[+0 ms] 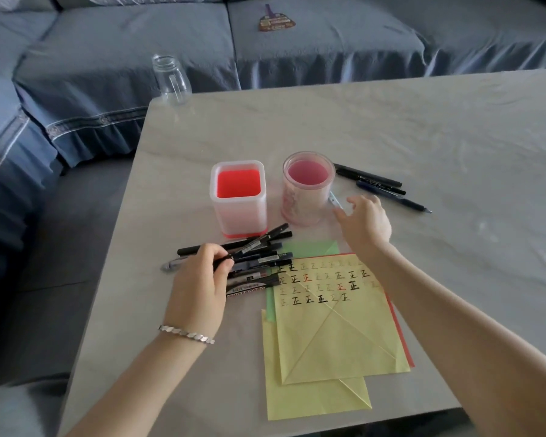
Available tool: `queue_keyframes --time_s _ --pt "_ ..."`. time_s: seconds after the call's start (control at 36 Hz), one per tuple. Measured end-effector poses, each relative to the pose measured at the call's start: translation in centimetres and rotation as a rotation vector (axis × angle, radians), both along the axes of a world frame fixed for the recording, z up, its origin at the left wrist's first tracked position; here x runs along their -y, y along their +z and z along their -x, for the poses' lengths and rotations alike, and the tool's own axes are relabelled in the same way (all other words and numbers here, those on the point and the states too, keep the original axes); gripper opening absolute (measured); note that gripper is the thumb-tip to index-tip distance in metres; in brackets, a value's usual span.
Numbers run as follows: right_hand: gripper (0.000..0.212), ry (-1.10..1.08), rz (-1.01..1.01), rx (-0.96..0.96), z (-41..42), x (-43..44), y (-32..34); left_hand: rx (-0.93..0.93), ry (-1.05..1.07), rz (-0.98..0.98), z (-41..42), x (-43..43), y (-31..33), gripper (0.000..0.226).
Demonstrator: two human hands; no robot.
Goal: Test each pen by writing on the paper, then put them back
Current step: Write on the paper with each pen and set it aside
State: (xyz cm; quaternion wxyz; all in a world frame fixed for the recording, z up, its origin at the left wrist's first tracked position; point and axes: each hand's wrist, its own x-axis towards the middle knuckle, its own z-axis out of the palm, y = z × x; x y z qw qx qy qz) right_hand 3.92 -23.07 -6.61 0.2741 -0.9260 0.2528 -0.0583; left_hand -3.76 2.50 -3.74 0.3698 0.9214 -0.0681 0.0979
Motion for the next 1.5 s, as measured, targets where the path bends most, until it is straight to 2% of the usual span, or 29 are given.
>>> queue_keyframes --time_s 0.08,0.17,0.31,0.39,0.53,0.61,0.67,0.78,0.86,0.92,1.0,1.08,1.19,1.25,1.33,1.44,1.5 --pt "0.025 -0.019 0.040 -0.017 -0.3 -0.6 -0.8 0.090 0.006 -0.135 -0.5 -0.5 -0.4 0.005" --pt "0.021 -0.080 0.021 0.035 0.3 -0.6 -1.0 0.122 0.027 -0.212 -0.9 -0.7 -1.2 0.012" --pt "0.017 -0.101 -0.084 0.149 4.7 0.8 -0.4 0.158 0.043 -0.327 -1.8 -0.5 -2.1 0.011" --pt "0.010 -0.077 -0.237 0.242 8.5 1.9 0.8 0.193 0.005 -0.366 -2.2 -0.1 -2.6 0.011" --pt "0.009 0.014 -0.396 0.273 13.8 2.3 2.8 0.341 -0.130 -0.285 -0.9 2.9 -1.5 0.024" --pt "0.017 0.110 -0.462 0.187 15.6 1.8 3.9 0.334 -0.301 -0.158 0.0 5.1 -0.8 0.037" --pt "0.024 0.175 -0.478 0.133 16.2 1.5 4.6 0.341 -0.401 -0.150 0.5 6.3 -0.5 0.042" --pt "0.023 0.249 -0.571 0.101 16.8 0.6 5.5 0.300 -0.545 -0.200 1.5 7.7 -0.4 0.036" --pt "0.020 0.218 -0.769 0.194 16.9 -0.5 5.8 0.219 -0.606 -0.120 2.5 8.0 -0.5 0.032" --pt "0.018 0.204 -0.822 0.252 16.9 -1.3 5.4 0.153 -0.654 -0.080 3.2 7.8 -0.6 0.036" --pt "0.007 0.182 -0.882 0.332 16.7 -2.3 5.2 0.075 -0.661 -0.072 3.9 7.4 -1.1 0.039" --pt "0.018 0.117 -1.035 0.390 16.5 -3.1 5.1 0.054 -0.603 -0.035 4.2 7.0 -1.3 0.034" --pt "0.014 0.100 -1.125 0.334 16.4 -4.0 4.7 0.028 -0.572 -0.021 4.6 6.8 -1.1 0.033" --pt "0.013 0.137 -1.126 0.249 16.4 -4.5 4.3 0.003 -0.603 -0.008 4.7 6.8 -0.9 0.030" --pt "0.022 0.163 -1.063 0.160 16.5 -5.2 3.9 0.012 -0.636 -0.046 4.9 6.9 -0.8 0.031" --pt "0.030 0.133 -0.975 0.165 16.2 -5.4 3.6 0.024 -0.633 -0.040 5.1 7.2 -0.8 0.031" --pt "0.030 0.129 -1.002 0.176 16.0 -5.3 3.5 0.023 -0.637 -0.012 5.0 7.3 -0.7 0.029"
